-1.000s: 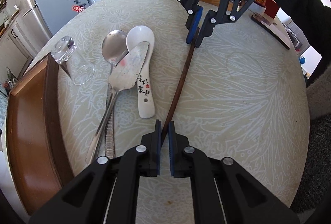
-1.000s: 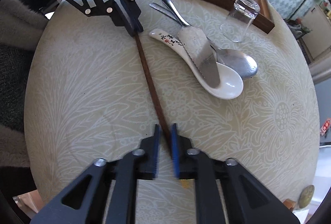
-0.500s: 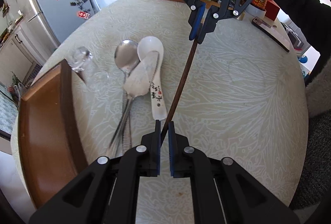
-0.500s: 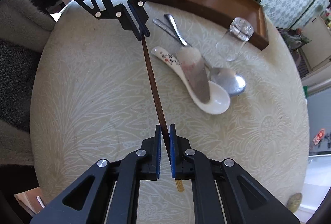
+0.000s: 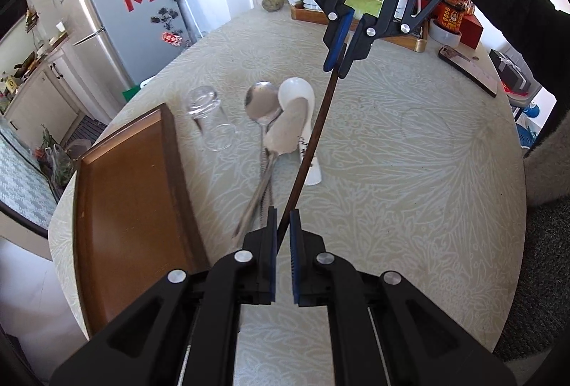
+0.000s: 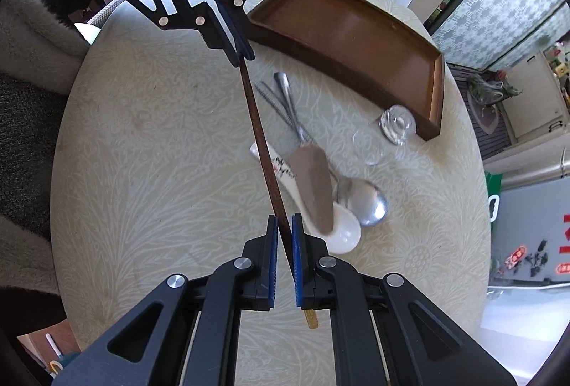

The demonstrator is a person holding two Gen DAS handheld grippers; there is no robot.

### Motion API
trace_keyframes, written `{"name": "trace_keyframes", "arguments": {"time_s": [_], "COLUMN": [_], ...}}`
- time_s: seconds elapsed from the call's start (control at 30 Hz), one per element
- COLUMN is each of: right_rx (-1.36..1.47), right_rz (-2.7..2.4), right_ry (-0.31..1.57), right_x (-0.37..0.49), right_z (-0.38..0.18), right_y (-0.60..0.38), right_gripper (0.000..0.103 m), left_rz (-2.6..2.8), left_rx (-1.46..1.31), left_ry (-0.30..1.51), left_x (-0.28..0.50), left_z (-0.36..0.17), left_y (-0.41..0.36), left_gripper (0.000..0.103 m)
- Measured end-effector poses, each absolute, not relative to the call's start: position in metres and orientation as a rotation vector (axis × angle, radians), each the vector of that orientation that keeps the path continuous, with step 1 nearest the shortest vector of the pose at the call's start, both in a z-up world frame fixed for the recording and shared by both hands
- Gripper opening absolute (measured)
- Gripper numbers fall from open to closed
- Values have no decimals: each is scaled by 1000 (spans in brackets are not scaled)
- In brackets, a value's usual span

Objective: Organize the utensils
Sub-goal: 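Carry the chopstick over the wooden tray and release it inside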

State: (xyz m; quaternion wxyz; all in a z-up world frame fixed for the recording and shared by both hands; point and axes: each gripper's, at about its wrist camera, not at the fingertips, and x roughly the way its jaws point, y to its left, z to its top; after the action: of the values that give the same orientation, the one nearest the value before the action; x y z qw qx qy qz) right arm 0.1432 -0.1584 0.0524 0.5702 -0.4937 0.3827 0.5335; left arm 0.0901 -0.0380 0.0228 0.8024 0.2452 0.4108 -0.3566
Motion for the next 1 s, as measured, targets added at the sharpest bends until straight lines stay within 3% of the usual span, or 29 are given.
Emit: {"name": "trace_keyframes", "arguments": {"time_s": [0.57,1.0], "right_rx": [-1286,-1247], "right_rz": [1276,1311], "right_ry": [814,858], "right_x": [205,263], "right_z": [71,14], "right_y": [-47,18], "right_gripper": [9,10], "left_rz": [-632,-532], "left_rx": [427,403], "left_ry": [853,938], "left_x": [127,172], "left_z": [29,-11], "left_y": [58,110], "left_gripper": [7,7]}}
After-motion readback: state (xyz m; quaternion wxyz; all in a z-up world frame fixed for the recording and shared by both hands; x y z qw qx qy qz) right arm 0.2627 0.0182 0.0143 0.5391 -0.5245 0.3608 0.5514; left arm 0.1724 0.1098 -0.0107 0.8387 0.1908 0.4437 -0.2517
